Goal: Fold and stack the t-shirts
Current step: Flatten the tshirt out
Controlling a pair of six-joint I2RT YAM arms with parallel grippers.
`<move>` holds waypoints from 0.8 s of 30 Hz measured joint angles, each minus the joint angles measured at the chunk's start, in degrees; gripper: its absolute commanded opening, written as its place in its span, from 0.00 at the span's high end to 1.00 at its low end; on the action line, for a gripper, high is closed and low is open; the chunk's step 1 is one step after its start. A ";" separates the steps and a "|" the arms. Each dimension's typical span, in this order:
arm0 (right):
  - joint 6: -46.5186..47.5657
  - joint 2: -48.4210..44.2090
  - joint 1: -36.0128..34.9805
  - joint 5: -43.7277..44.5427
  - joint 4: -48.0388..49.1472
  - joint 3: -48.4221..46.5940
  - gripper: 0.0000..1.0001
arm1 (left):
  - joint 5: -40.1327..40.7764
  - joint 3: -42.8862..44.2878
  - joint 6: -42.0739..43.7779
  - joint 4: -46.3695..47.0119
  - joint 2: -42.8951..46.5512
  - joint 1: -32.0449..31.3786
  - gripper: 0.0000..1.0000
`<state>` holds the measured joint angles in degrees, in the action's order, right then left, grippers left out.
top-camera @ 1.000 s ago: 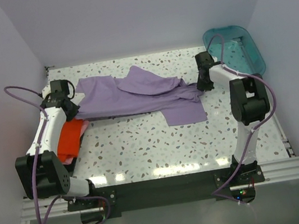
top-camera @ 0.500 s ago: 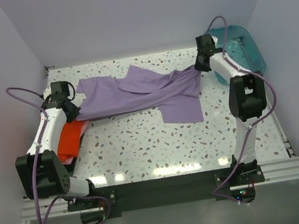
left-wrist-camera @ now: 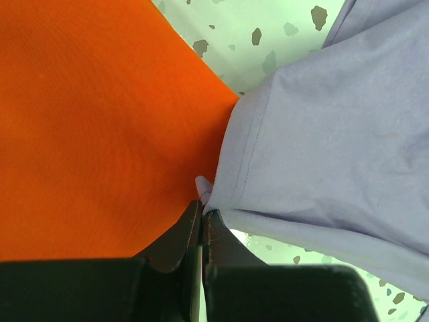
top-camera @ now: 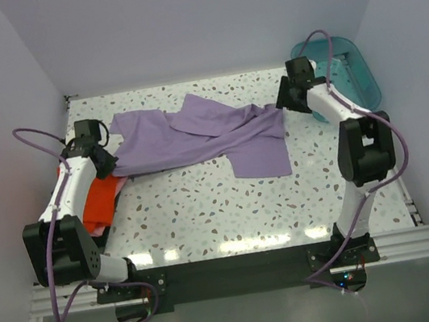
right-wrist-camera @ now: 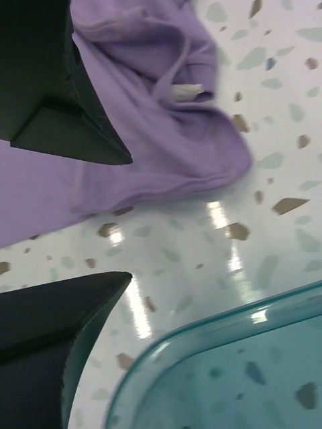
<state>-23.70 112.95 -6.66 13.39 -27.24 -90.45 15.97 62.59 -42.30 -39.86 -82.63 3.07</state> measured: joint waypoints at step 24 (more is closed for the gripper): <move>-6.43 -2.58 -3.89 -2.73 7.08 17.81 0.63 | -0.79 -0.02 0.07 1.33 0.00 0.09 1.00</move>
<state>-30.13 110.37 -10.55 10.66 -20.16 -72.64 15.18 62.57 -42.24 -38.52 -82.63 3.16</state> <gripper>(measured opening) 0.447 0.029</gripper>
